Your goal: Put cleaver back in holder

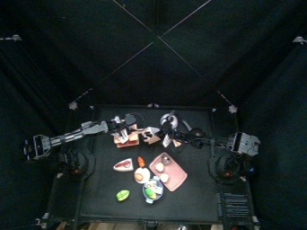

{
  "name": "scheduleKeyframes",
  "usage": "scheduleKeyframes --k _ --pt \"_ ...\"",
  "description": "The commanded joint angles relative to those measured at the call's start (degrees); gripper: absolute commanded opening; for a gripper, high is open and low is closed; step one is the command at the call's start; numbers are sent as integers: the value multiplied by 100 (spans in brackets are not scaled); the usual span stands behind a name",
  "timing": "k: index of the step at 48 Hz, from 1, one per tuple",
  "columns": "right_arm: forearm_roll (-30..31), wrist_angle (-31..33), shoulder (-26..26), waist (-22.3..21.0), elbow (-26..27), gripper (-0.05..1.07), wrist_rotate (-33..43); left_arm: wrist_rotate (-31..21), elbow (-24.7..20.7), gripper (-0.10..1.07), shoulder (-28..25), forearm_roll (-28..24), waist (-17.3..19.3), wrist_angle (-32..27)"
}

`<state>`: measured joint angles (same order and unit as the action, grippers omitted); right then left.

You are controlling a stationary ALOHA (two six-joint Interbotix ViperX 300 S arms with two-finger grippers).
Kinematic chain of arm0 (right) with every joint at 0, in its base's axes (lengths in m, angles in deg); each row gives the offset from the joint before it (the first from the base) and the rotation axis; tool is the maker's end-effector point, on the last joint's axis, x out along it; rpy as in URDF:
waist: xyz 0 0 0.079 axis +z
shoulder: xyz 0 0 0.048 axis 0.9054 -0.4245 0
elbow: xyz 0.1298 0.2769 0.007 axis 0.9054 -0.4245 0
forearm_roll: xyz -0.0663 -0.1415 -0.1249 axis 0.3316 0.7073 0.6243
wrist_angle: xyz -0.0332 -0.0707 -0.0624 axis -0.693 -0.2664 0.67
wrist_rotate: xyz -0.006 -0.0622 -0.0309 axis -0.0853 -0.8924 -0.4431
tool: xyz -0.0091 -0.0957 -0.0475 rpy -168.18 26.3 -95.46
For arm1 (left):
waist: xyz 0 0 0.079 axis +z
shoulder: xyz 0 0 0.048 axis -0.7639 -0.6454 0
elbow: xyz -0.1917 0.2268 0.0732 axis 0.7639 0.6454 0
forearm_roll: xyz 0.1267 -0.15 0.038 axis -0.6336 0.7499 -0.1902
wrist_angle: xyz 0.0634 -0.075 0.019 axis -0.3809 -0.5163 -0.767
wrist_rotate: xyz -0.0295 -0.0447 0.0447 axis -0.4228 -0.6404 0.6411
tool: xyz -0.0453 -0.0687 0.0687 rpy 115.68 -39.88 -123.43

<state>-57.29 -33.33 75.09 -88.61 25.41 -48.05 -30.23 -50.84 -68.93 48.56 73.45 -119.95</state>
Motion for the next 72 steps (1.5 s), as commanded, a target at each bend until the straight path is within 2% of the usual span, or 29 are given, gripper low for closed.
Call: scheduleKeyframes --k 1,18,36,48,60,72 --pt "0 -53 88 -9 132 37 -18 9 -185 44 -35 -9 26 9" --pt "0 -44 62 -9 141 37 -26 0 -501 48 -422 -9 62 9" --pt "0 -44 62 -9 123 37 -35 0 -650 73 -773 -18 114 211" --pt "9 -35 62 -9 105 37 -35 0 -580 87 -782 9 132 615" --pt "0 -18 70 9 97 37 -35 -9 -396 88 -738 53 141 782" --pt "0 9 62 26 97 37 -26 -9 35 88 -378 299 123 1538"
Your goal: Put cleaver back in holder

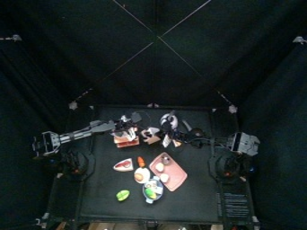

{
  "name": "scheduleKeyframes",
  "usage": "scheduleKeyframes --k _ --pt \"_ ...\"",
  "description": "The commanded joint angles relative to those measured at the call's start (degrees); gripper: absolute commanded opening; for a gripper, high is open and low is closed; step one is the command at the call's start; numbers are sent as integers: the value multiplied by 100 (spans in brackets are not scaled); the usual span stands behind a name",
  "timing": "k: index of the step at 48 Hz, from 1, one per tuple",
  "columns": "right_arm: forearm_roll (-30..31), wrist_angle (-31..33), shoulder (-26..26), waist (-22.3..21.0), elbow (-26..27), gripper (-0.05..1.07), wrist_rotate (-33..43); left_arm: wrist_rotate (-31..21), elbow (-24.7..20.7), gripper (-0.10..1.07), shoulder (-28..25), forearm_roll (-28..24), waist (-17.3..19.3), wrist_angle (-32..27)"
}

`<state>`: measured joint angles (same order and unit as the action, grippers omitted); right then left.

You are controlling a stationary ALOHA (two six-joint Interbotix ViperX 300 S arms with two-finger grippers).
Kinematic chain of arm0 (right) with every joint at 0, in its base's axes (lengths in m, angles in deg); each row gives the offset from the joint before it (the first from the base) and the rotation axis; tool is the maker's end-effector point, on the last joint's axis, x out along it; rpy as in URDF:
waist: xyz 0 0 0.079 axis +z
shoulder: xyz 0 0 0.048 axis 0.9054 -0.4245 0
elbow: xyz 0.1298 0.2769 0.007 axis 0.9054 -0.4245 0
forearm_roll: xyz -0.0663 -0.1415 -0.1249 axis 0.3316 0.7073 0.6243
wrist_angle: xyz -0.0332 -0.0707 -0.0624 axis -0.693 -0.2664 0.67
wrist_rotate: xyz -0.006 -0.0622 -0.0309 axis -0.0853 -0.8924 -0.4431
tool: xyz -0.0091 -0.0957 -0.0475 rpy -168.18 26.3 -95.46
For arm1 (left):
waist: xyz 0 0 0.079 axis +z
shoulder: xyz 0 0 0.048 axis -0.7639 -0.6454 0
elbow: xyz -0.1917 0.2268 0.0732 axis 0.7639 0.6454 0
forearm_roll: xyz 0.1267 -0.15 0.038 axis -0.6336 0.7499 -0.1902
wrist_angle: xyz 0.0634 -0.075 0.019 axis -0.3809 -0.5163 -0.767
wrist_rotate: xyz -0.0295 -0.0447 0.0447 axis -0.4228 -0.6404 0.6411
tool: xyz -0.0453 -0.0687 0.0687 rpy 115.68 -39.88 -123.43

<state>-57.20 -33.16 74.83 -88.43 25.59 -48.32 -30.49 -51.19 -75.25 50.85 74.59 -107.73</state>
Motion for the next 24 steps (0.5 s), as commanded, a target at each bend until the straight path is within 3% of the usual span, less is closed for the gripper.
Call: scheduleKeyframes --k 1,11,24 --pt "-9 0 97 9 70 37 0 18 123 88 308 88 9 413" --pt "-9 132 237 18 0 37 -9 -18 993 88 923 299 -88 1591" --pt "-272 492 703 105 105 37 53 -9 1978 88 1459 431 -606 3190"
